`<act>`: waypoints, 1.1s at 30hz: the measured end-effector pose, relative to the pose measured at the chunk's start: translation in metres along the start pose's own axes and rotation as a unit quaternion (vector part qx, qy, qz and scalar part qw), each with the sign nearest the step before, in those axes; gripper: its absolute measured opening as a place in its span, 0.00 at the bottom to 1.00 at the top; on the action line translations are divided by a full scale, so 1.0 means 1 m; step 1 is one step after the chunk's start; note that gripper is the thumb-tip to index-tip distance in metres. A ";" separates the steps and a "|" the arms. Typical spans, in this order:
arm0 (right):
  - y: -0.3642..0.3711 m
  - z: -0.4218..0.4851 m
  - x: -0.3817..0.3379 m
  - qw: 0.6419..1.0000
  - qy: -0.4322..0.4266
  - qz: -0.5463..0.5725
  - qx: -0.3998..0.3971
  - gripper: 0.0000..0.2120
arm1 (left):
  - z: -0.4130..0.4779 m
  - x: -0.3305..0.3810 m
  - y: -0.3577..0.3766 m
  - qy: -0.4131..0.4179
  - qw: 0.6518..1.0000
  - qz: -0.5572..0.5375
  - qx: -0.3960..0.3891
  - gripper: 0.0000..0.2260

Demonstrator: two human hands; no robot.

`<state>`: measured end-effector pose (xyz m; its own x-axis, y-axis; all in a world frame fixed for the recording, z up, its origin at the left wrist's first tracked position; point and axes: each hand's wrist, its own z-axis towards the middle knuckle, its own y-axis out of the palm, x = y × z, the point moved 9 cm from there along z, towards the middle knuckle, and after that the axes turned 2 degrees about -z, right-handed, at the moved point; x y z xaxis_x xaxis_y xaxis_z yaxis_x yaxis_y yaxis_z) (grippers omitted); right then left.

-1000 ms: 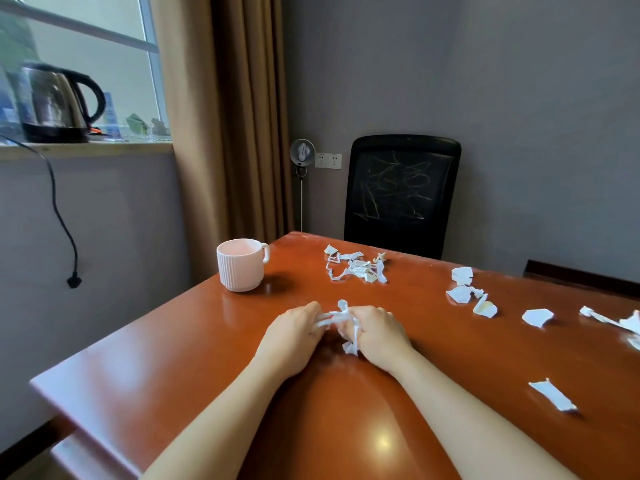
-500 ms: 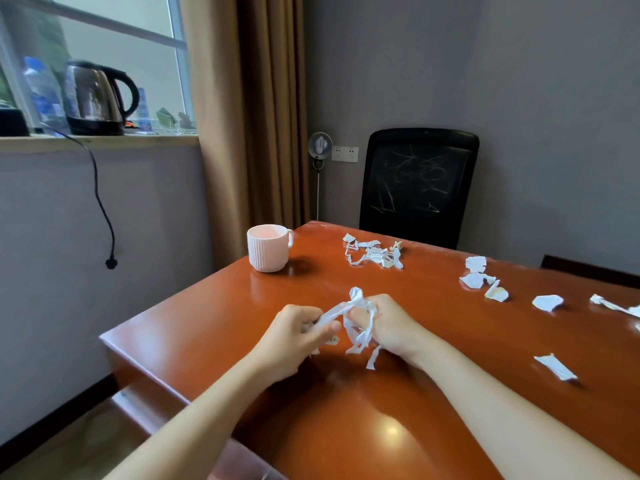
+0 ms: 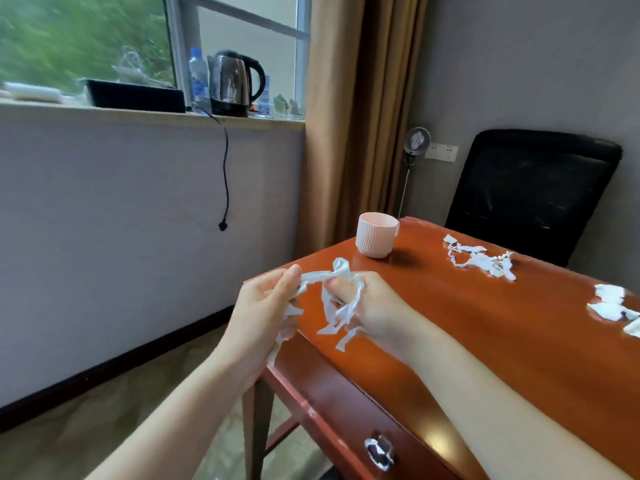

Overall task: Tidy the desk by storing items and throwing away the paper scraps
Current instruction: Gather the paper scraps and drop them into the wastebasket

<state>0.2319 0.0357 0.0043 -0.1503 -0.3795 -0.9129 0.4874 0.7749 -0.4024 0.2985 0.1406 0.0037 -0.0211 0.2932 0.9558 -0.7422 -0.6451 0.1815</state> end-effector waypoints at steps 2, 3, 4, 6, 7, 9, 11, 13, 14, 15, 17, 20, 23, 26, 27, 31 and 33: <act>0.036 0.000 -0.010 0.997 -0.041 0.035 -0.061 0.14 | -0.015 -0.001 -0.034 -0.006 0.999 -0.011 0.034 0.14; 0.056 -0.002 -0.015 0.994 -0.043 0.044 -0.094 0.17 | -0.022 -0.004 -0.052 -0.011 0.999 -0.013 0.051 0.15; 0.077 -0.003 -0.019 0.992 -0.038 0.048 -0.109 0.18 | -0.029 -0.005 -0.068 -0.018 0.998 -0.014 0.066 0.16; 0.116 0.002 -0.015 0.987 -0.041 0.050 -0.146 0.19 | -0.041 -0.012 -0.101 -0.028 0.995 -0.009 0.092 0.22; 0.134 0.005 -0.009 0.985 -0.041 0.051 -0.162 0.19 | -0.046 -0.018 -0.117 -0.035 0.994 -0.008 0.105 0.23; 0.171 0.013 0.008 0.980 -0.022 0.049 -0.190 0.20 | -0.057 -0.034 -0.145 -0.062 0.989 -0.016 0.131 0.25; 0.206 0.018 0.024 0.975 0.005 0.053 -0.215 0.20 | -0.067 -0.055 -0.173 -0.100 0.982 -0.030 0.155 0.24; 0.237 0.025 0.044 0.971 0.041 0.046 -0.229 0.18 | -0.077 -0.081 -0.201 -0.135 0.972 -0.041 0.189 0.18; 0.250 0.028 0.057 0.969 0.062 0.037 -0.234 0.17 | -0.082 -0.097 -0.215 -0.156 0.965 -0.044 0.208 0.16; 0.264 0.032 0.070 0.968 0.084 0.024 -0.236 0.16 | -0.087 -0.114 -0.229 -0.177 0.956 -0.046 0.228 0.14; 0.291 0.038 0.098 0.962 0.133 -0.003 -0.240 0.18 | -0.099 -0.148 -0.253 -0.218 0.939 -0.048 0.260 0.13; 0.323 0.041 0.133 0.949 0.181 -0.014 -0.257 0.22 | -0.113 -0.195 -0.275 -0.261 0.922 -0.048 0.283 0.13; 0.351 0.040 0.162 0.931 0.199 -0.013 -0.305 0.19 | -0.124 -0.239 -0.299 -0.302 0.901 -0.045 0.309 0.13; 0.371 0.039 0.188 0.910 0.230 -0.018 -0.344 0.15 | -0.126 -0.271 -0.319 -0.324 0.891 -0.042 0.315 0.14; 0.379 0.038 0.194 0.902 0.243 -0.011 -0.356 0.16 | -0.126 -0.280 -0.325 -0.328 0.891 -0.029 0.312 0.14; 0.411 0.036 0.219 0.875 0.276 0.009 -0.397 0.19 | -0.130 -0.310 -0.347 -0.345 0.886 0.024 0.310 0.15; 0.427 0.039 0.237 0.871 0.294 0.008 -0.393 0.18 | -0.137 -0.324 -0.363 -0.358 0.875 0.032 0.324 0.15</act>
<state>0.4379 0.2568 -0.3807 -0.6762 -0.2197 -0.7032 -0.2114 0.9722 -0.1005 0.4825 0.3764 -0.4037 0.5496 -0.1252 0.8260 -0.2134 -0.9769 -0.0060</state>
